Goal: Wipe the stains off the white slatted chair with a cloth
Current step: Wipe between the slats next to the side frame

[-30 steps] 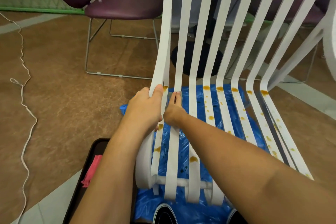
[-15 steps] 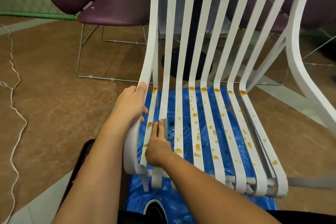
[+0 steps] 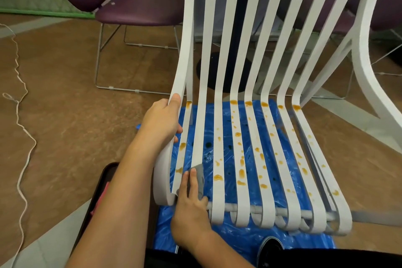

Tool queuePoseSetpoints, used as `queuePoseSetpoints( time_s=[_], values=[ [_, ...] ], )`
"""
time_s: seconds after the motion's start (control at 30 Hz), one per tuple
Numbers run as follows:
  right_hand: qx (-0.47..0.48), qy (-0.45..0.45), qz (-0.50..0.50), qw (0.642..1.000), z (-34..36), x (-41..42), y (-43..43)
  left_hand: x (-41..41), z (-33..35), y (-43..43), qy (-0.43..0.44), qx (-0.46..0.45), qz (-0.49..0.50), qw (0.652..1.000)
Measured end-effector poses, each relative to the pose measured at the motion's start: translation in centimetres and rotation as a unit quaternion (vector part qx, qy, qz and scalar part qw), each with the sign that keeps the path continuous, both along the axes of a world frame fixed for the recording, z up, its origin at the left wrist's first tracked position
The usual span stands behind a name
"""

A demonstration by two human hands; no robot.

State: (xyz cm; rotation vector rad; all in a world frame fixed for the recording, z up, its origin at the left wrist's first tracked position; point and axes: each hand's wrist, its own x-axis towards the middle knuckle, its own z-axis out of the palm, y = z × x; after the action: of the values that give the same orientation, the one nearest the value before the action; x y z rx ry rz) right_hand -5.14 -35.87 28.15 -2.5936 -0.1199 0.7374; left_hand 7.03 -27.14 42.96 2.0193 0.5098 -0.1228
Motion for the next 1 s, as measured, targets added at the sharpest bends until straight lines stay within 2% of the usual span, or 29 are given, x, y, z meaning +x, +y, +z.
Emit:
queuePoseSetpoints(
  time_s=[0.2, 0.4, 0.77, 1.0],
  values=[
    [0.035, -0.005, -0.019, 0.999, 0.0, 2.2, 0.1, 0.0, -0.2, 0.1, 0.005, 0.001, -0.004, 1.0],
    [0.03, 0.011, -0.041, 0.999, -1.3, 10.6, 0.4, 0.1, -0.2, 0.1, 0.013, -0.004, -0.004, 1.0],
    [0.0, 0.016, -0.032, 0.999, -1.3, 23.9, 0.0, 0.5, -0.5, 1.2, 0.048, -0.144, -0.02, 0.988],
    [-0.032, 0.011, -0.038, 0.999, -1.2, 28.5, 0.2, 0.6, -0.7, 1.3, 0.034, -0.151, -0.022, 0.988]
  ],
)
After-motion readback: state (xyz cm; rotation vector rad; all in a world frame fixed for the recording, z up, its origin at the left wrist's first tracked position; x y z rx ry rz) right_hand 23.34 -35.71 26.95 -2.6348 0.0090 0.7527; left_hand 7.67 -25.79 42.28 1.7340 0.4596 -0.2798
